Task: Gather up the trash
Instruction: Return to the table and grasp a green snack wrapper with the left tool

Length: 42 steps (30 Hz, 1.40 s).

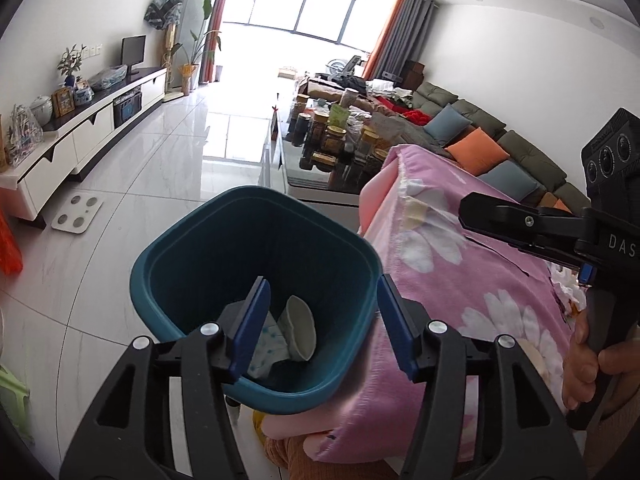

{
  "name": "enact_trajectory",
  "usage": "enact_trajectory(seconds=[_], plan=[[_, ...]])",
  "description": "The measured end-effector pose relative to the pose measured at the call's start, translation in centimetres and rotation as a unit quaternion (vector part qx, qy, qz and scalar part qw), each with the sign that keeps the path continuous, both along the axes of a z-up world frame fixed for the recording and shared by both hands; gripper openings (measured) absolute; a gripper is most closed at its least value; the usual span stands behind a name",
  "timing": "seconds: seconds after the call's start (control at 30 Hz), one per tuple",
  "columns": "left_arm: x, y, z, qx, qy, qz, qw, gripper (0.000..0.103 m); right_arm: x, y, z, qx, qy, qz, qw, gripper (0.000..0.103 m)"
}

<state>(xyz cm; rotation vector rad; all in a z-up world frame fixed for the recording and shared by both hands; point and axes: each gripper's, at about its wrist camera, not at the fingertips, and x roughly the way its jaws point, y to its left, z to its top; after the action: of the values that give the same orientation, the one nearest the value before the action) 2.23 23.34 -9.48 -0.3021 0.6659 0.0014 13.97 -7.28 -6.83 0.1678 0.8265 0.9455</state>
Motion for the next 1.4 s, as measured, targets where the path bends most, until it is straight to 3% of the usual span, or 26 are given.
enact_trajectory(seconds=[0.1,0.23,0.43,0.6,0.73,0.93,1.07,1.2,1.4], plan=[[-0.1,-2.4,1.1,0.003,-0.016,-0.036,0.9992,0.058,-1.1,-2.2,1.2,0.003,-0.022,-0.008,1.0,0.046],[0.0,-6.3,2.3,0.003,-0.033,-0.09,0.9954,0.06,-2.2,-5.6,2.4,0.01,-0.042,-0.026,0.999,0.047],[-0.3,-13.1,2.7,-0.003,-0.042,-0.187,0.9815,0.06,-4.0,-11.5,3.6,0.013,-0.068,-0.074,0.995,0.048],[-1.0,-18.6,2.4,-0.015,-0.04,-0.269,0.9622,0.061,-5.4,-17.4,3.4,0.005,-0.072,-0.133,0.989,0.048],[-1.7,-22.3,1.9,-0.028,-0.031,-0.33,0.9431,0.069,-6.9,-22.4,2.5,-0.007,-0.065,-0.189,0.98,0.048],[-2.7,-27.1,0.7,-0.035,-0.013,-0.4,0.9159,0.072,-9.3,-29.0,-0.1,-0.015,-0.032,-0.269,0.962,0.048],[-2.8,-29.8,-0.1,-0.029,0.002,-0.428,0.9032,0.074,-10.9,-31.8,-1.5,-0.018,-0.017,-0.3,0.954,0.05],[-2.7,-31.8,-0.9,-0.021,0.018,-0.438,0.8987,0.072,-11.7,-33.7,-2.9,-0.018,0.001,-0.316,0.948,0.055],[-1.7,-33.2,-2.0,-0.015,0.044,-0.429,0.9023,0.058,-12.1,-35.1,-5.1,0.0,0.038,-0.318,0.947,0.06]])
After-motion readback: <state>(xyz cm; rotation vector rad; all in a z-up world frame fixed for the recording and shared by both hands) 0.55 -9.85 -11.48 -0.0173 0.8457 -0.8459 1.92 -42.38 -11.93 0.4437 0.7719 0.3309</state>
